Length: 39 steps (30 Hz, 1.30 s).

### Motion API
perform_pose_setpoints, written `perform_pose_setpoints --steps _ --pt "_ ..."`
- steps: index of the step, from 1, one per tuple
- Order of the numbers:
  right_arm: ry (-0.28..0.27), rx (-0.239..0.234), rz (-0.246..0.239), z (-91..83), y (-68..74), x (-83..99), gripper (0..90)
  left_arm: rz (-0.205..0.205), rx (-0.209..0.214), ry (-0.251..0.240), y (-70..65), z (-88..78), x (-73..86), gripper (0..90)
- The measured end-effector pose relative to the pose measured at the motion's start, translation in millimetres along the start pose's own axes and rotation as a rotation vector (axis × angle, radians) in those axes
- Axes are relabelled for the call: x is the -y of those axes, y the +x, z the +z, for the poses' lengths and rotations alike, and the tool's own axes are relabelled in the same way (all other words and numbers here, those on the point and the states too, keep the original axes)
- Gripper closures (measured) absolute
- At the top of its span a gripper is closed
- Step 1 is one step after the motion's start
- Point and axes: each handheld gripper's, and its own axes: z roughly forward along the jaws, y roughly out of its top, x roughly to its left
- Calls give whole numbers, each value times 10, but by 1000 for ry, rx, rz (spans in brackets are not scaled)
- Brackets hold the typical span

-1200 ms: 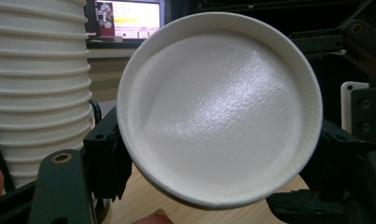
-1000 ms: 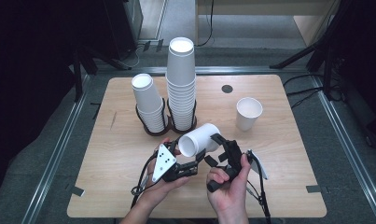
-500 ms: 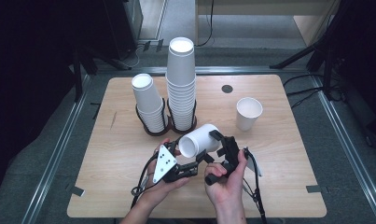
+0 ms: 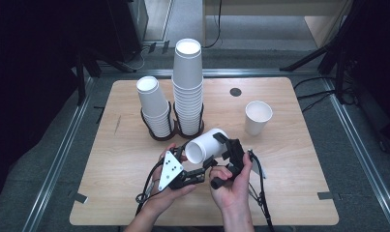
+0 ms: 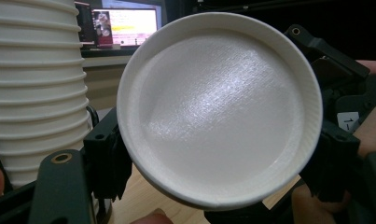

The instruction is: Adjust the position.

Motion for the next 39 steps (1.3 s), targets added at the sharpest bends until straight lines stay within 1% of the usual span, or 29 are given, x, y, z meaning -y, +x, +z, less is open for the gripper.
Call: perform_pose_setpoints --steps 2,5,8,11,12,14,18,19,22,24,27,28,29,31,34,37,39 --pt "11 -10 -2 14 -8 -3 54 1 2 0 1 -1 -1 231" --pt "25 -13 0 30 -10 -4 55 5 4 0 -2 -1 1 231" --pt "27 -18 -12 40 -7 -8 60 8 7 -3 -4 -1 2 231" --pt "34 -27 -20 52 -9 -8 89 11 10 -3 4 4 9 229" --pt "32 -30 -24 52 -9 -7 95 3 16 -2 12 4 10 227" --pt "25 -27 -30 49 -8 0 108 -1 21 0 29 -2 9 219" --pt "20 -28 -27 48 -4 16 127 -18 32 7 53 -2 -2 203" --pt "11 -33 -28 44 -2 20 130 -20 33 6 55 -2 -6 201" --pt "-2 -44 -33 40 4 28 134 -15 31 10 61 -11 -24 198" --pt "-6 -42 -35 38 8 28 136 -13 18 18 62 -13 -33 164" --pt "-13 -37 -44 38 5 23 136 -22 15 22 77 -19 -44 134" --pt "-15 -42 -41 38 4 20 136 -25 15 23 81 -22 -47 134" --pt "-23 -43 -51 36 5 17 136 -25 14 25 84 -24 -50 131" --pt "-28 -50 -55 32 12 11 136 -32 15 23 85 -25 -55 131" --pt "-39 -48 -64 16 29 -11 135 -39 14 22 84 -30 -66 129" --pt "-52 -60 -68 -4 61 -40 135 -53 11 23 80 -29 -77 123" --pt "-62 -65 -78 -17 75 -53 135 -56 8 23 80 -31 -83 122"
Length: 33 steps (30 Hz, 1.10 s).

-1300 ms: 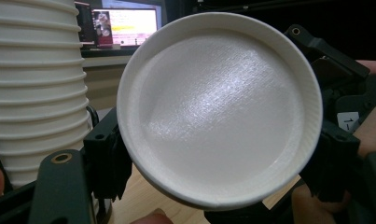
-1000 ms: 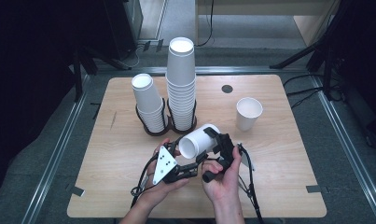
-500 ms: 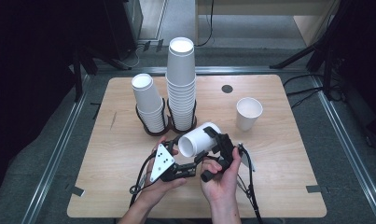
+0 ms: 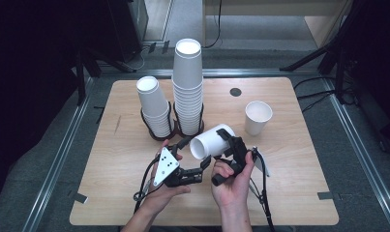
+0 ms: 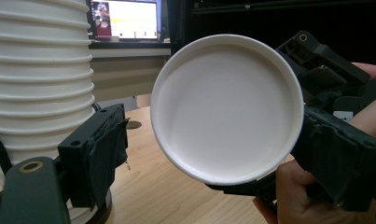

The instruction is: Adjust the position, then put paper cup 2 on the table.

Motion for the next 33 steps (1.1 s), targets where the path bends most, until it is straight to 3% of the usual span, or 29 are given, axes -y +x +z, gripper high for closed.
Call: perform_pose_setpoints --steps 11,18,21,22,24,26,27,33 --pt "-62 -69 -64 -10 148 -169 136 -8 8 -8 7 -19 -19 123" --pt "-105 -75 -121 -77 222 -227 136 -12 5 -3 25 -25 -18 123" --pt "-148 -83 -228 -159 321 -229 136 -12 -1 0 36 -38 -27 123" --pt "-148 -83 -228 -159 321 -229 136 -12 -1 0 36 -38 -27 123" --pt "-192 -94 -329 -241 436 -212 136 -13 -4 4 49 -44 -28 123" --pt "-206 -99 -355 -268 473 -210 136 -14 -5 6 52 -46 -27 123" --pt "-230 -104 -407 -323 540 -214 136 -14 -6 8 53 -46 -27 123" --pt "-281 -114 -539 -450 682 -203 137 -18 -5 8 47 -37 -30 123"
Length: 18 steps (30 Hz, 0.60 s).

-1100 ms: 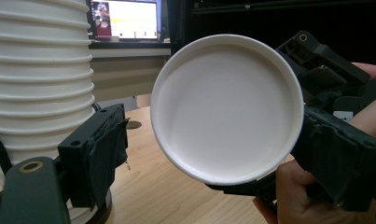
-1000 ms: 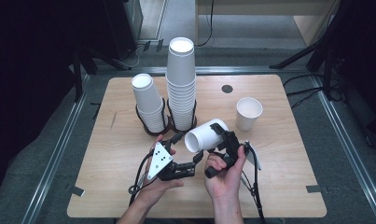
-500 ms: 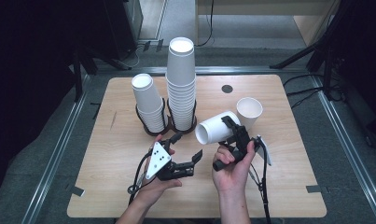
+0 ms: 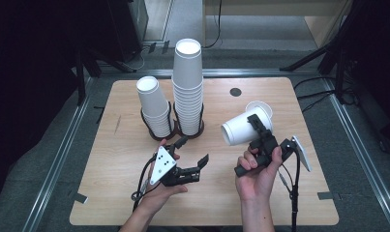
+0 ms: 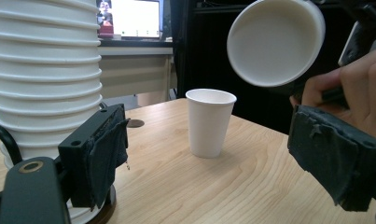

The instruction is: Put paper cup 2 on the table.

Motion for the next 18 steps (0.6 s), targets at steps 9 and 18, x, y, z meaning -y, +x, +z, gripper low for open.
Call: perform_pose_setpoints --steps 9,18 --pt "-53 -17 -283 -145 282 -87 136 -5 3 9 12 -4 2 127" --pt "-76 2 -536 -216 518 -72 136 -13 9 13 7 6 -3 128"
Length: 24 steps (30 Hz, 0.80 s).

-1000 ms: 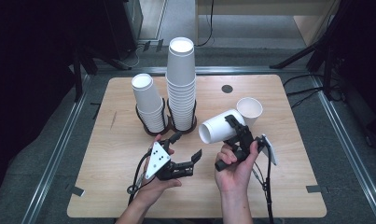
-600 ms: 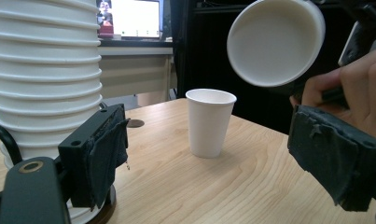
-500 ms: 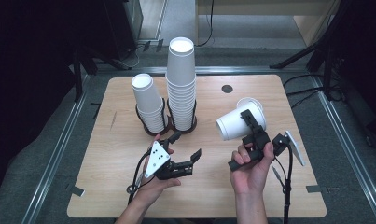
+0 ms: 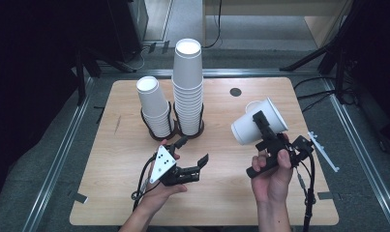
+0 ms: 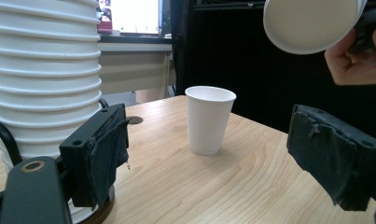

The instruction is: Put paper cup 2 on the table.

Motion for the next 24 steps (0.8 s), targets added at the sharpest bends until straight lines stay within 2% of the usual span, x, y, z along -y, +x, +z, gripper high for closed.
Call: perform_pose_setpoints --steps 3,5,7,8,9,12,13,17,18,19,24 --pt "2 6 -81 -10 65 -16 136 3 1 1 -1 0 -1 128" --pt "5 -1 -117 -12 95 -19 135 0 -2 -4 1 -4 -6 129" --pt "5 42 -162 -11 114 -17 135 1 -6 -6 7 -8 -10 129" --pt "0 42 -184 -19 125 -18 135 1 -6 -6 15 -14 -16 129" --pt "-8 61 -202 -22 127 -23 136 1 -6 -6 15 -14 -16 129" --pt "-22 66 -226 -27 135 -29 136 3 -6 -6 19 -17 -18 129" --pt "-28 82 -234 -31 138 -32 136 2 -5 -6 18 -16 -17 129" --pt "-36 109 -296 -37 146 -33 136 0 -5 -3 18 -14 -14 129" --pt "-37 121 -329 -36 152 -29 136 1 -6 -2 21 -14 -14 129" --pt "-37 121 -329 -36 152 -29 136 0 -6 -3 22 -14 -15 129" --pt "-42 146 -392 -41 159 -29 135 3 -10 -3 30 -19 -19 129"
